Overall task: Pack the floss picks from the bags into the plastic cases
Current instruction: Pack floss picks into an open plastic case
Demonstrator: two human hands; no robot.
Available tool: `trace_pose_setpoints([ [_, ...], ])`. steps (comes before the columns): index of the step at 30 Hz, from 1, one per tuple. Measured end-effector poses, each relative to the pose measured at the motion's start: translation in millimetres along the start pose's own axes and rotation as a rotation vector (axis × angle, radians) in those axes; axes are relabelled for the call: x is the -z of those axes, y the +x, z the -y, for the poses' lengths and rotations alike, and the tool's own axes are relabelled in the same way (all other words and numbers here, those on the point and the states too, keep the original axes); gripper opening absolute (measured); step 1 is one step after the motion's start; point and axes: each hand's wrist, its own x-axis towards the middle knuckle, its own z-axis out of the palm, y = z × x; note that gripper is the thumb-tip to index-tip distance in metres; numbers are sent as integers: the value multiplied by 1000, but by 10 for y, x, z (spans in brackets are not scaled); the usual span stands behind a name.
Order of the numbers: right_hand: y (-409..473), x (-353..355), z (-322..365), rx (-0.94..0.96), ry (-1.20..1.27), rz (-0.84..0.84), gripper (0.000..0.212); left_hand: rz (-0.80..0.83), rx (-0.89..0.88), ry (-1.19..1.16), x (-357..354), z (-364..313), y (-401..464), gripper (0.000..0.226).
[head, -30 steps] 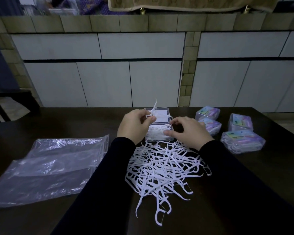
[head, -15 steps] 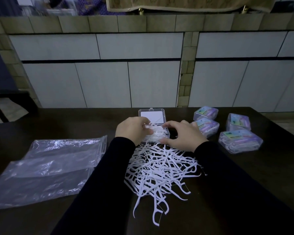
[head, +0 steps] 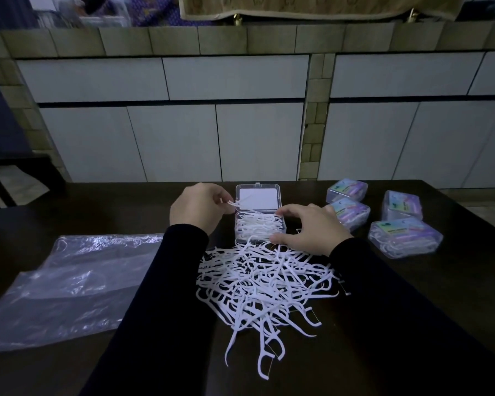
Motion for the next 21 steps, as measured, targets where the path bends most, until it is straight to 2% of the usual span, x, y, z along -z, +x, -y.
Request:
trace_pose_setpoints([
  [5,32,-35,-32,11,2,-6,65,78,-36,10,-113,-63,-38,18],
  [9,32,-33,-35,20,0,-14,64,122,-26,39,-121,-14,-12,14],
  [14,87,-97,-80,24,-1,-21,66,97,-25,39,-102,41,22,15],
  [19,96,-99,-86,19,7,-19,67,-3,-5,33,-91,-10,4,9],
  [21,89,-93,-87,21,11,-22,67,20,22,11,-70,21,20,12],
])
